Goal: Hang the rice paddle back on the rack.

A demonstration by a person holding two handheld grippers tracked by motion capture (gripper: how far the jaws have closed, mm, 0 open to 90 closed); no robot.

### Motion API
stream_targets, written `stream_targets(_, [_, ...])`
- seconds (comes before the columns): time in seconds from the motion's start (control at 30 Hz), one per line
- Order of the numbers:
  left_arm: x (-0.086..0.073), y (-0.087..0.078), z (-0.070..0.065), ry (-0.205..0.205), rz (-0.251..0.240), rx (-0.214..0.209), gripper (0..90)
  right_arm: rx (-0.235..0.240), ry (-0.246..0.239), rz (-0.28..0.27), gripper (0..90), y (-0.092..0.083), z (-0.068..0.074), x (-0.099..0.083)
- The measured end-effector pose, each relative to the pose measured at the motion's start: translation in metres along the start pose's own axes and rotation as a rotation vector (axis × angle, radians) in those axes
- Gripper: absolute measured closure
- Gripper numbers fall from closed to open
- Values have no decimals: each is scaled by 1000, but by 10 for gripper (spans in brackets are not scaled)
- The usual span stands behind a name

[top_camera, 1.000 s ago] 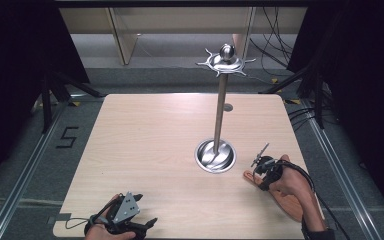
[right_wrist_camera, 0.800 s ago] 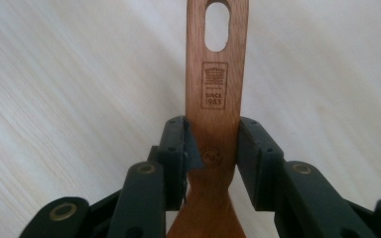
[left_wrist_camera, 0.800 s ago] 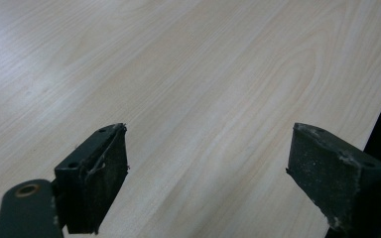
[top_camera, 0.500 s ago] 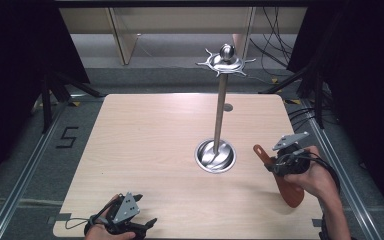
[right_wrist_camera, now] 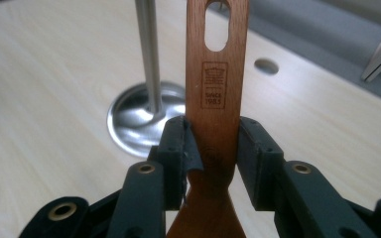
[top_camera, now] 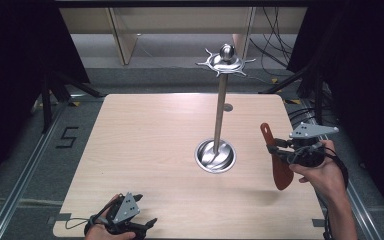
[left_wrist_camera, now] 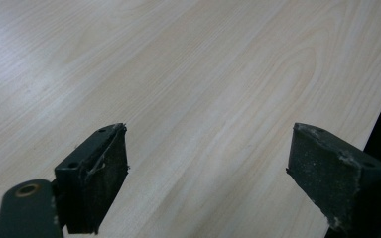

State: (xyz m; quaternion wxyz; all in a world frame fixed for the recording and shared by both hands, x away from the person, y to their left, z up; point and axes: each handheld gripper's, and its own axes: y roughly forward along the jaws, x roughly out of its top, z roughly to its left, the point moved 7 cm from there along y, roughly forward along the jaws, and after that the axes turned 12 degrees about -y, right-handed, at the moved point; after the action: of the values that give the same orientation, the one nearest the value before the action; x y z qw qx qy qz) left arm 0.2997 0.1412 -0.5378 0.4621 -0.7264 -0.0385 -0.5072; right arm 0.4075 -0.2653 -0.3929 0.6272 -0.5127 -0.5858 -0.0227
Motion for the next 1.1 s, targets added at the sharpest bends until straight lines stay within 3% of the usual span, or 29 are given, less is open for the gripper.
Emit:
stream_targets(0.07, [1, 1, 0, -14, -14, -1, 150, -7, -5, -37, 670, -2, -1, 5])
stream_targets(0.13, [0, 1, -1, -14, 3, -5, 150, -22, 2, -69, 670, -4, -1, 9])
stream_targets(0.17, [-1, 0, -1, -9, 5, 0, 150, -24, -17, -77, 670, -6, -2, 12])
stream_targets(0.23, [0, -1, 0, -12, 13, -2, 150, -36, -1, -129, 670, -10, -1, 21])
stream_targets(0.27, [1, 0, 0, -9, -12, 6, 150, -36, -1, -129, 670, -10, -1, 21])
stream_targets(0.3, [0, -1, 0, -10, 12, -3, 150, -57, -6, -177, 670, -10, -2, 26])
stream_targets(0.33, [0, 1, 0, -15, 2, -4, 150, -43, 10, -183, 670, -12, 1, 28])
stream_targets(0.37, [-1, 0, 1, 0, 16, 4, 150, -36, -9, -188, 670, -14, 1, 32])
stream_targets(0.4, [0, 1, 2, 7, 2, 7, 150, -48, 7, -223, 670, -15, 3, 36])
stream_targets(0.47, [0, 1, 0, -5, 13, -8, 150, -37, -15, -232, 670, -20, 5, 44])
stream_targets(0.53, [-1, 0, 1, 0, 14, 6, 150, -45, -27, -262, 670, -24, 8, 52])
stream_targets(0.57, [0, 0, 2, 5, 11, 12, 150, -61, -35, -303, 670, -27, 8, 61])
stream_targets(0.63, [1, 1, 0, -18, -5, 3, 150, -54, -43, -300, 670, -30, 8, 63])
stream_targets(0.7, [0, 1, 0, -17, -6, 0, 150, -68, -30, -327, 670, -34, 9, 70])
stream_targets(0.77, [-1, 0, 1, -8, 11, -3, 150, -66, -35, -362, 670, -40, 9, 79])
stream_targets(0.87, [0, 1, 0, -18, -4, 1, 150, -72, -53, -406, 670, -44, 9, 89])
stream_targets(0.97, [-1, 0, 2, -2, 22, 1, 150, -79, -55, -423, 670, -47, 10, 96])
stream_targets(1.0, [0, 1, 2, -3, -6, 19, 150, -74, -57, -427, 670, -48, 10, 99])
stream_targets(1.03, [-1, 0, 1, -7, 17, 7, 150, -69, -56, -427, 670, -49, 12, 103])
stream_targets(1.1, [0, 1, 1, -1, 2, 2, 150, -80, -78, -438, 670, -51, 11, 110])
